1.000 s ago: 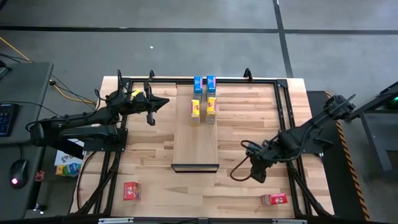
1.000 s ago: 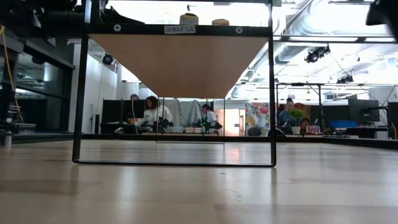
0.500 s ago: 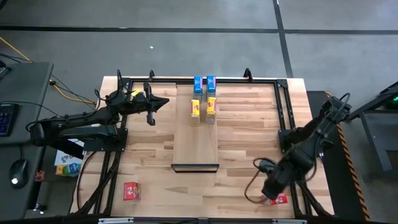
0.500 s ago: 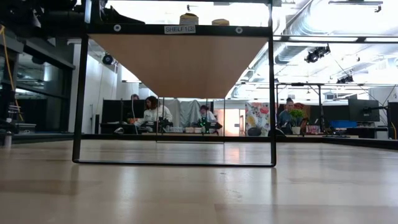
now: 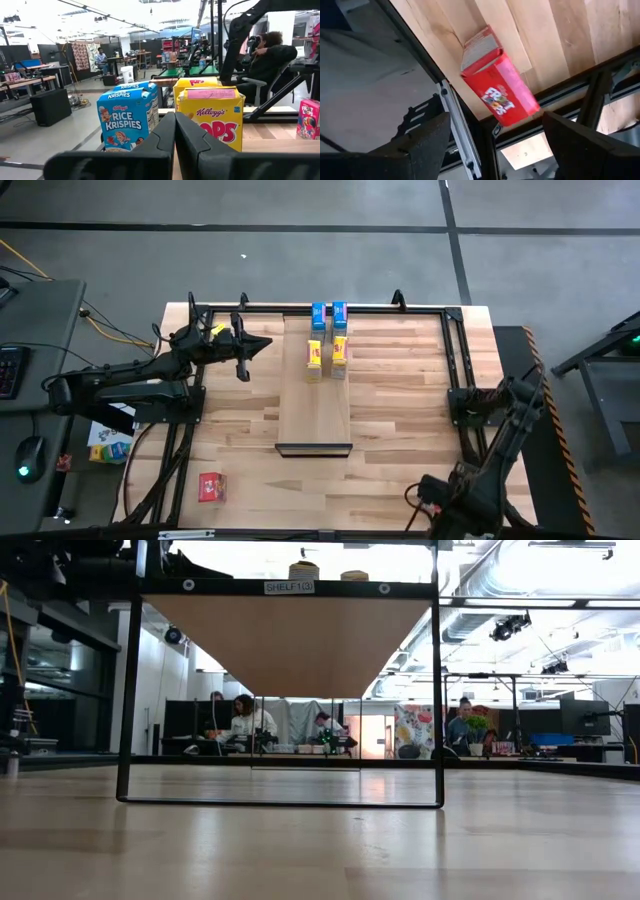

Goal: Stack cereal on shelf
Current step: Put the right red cereal box on the shelf

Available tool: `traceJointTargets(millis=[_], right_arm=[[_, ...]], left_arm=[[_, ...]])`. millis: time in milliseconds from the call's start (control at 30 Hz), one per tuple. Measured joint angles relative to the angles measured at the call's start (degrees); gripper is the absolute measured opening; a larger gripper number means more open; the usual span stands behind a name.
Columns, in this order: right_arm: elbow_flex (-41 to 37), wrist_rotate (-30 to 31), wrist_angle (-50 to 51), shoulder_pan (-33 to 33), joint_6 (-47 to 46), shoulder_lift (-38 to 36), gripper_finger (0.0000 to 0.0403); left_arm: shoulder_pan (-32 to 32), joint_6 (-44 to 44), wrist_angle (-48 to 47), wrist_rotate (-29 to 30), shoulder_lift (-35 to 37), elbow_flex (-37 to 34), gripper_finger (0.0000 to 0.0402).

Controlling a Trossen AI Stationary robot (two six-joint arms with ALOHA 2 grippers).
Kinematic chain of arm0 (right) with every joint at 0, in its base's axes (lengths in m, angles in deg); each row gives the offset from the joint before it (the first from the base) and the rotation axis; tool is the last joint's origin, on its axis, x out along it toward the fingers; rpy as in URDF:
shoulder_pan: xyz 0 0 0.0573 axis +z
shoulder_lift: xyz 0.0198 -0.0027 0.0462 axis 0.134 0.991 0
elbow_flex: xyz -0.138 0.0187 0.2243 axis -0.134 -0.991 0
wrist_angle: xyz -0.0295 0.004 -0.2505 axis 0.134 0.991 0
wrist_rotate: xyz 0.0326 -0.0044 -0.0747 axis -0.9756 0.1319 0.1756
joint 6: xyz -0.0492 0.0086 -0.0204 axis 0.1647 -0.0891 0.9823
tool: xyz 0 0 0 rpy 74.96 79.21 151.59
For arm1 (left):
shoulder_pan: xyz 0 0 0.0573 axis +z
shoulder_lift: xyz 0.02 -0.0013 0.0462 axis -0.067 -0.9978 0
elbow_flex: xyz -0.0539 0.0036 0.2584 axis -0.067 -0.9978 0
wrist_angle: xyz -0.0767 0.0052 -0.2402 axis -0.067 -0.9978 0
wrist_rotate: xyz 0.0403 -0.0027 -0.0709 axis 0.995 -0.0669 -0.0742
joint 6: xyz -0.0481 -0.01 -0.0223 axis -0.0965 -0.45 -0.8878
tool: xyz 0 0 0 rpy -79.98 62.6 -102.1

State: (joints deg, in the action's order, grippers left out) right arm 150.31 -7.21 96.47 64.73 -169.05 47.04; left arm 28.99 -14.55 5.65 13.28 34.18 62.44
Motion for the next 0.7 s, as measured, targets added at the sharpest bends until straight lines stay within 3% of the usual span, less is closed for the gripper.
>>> traceJointTargets(millis=[267, 700], right_arm=[[-0.09, -0.58, 3.87, 0.02, 7.78, 4.01, 0.0309], [-0.13, 2.43, 3.17, 0.02, 8.57, 4.09, 0.0309]], left_arm=[[-0.02, 0.93, 0.49, 0.16, -0.02, 0.00, 0.0000], [-0.02, 0.90, 0.40, 0.14, -0.02, 0.02, 0.0000]])
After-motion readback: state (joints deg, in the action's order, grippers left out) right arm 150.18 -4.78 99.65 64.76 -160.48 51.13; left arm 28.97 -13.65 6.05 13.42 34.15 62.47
